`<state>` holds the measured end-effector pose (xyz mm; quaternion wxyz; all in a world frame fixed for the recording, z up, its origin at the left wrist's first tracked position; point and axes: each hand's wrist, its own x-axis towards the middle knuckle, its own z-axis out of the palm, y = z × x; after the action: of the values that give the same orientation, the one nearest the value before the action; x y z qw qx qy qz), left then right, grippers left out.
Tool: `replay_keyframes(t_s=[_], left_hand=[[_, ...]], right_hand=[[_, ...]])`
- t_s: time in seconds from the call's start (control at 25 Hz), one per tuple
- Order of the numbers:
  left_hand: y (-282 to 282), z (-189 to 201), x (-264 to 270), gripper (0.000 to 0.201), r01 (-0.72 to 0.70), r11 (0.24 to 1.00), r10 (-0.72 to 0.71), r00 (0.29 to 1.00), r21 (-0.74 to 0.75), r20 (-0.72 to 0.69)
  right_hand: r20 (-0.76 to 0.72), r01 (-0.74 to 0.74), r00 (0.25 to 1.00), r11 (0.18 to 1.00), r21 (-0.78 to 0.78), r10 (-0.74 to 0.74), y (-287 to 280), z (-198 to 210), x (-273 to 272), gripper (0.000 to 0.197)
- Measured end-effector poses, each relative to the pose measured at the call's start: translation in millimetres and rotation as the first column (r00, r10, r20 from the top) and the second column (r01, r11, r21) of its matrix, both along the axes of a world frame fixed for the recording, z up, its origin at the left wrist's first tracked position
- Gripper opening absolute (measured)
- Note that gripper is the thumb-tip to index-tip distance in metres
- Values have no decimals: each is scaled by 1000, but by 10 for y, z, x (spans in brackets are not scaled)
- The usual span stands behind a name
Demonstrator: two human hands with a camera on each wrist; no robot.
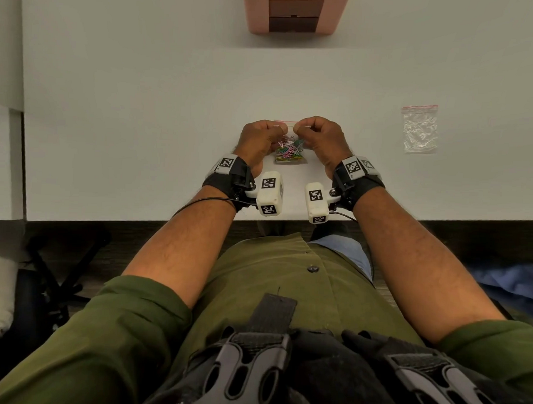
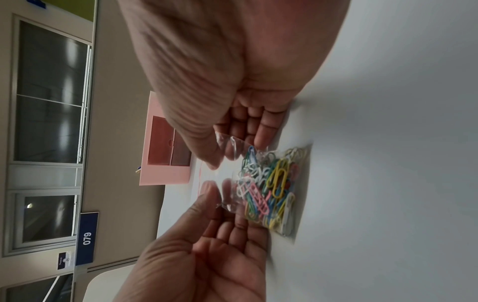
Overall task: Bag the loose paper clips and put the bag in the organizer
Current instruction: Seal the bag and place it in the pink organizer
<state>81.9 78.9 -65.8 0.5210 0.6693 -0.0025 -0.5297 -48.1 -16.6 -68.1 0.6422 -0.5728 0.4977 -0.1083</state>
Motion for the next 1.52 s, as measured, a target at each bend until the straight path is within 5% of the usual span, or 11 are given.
replay_keyframes(t_s=[1.2,1.52], left_hand=[[-41,-37,-48,14,-10,1000,10,1000,15,28],[-21,-30,-40,17,-22,999,21,999,24,39]], right_hand=[[-21,-13,1000,997,80,15,-33,14,38,14],[29,17,999,997,77,-19,-16,3,0,3]])
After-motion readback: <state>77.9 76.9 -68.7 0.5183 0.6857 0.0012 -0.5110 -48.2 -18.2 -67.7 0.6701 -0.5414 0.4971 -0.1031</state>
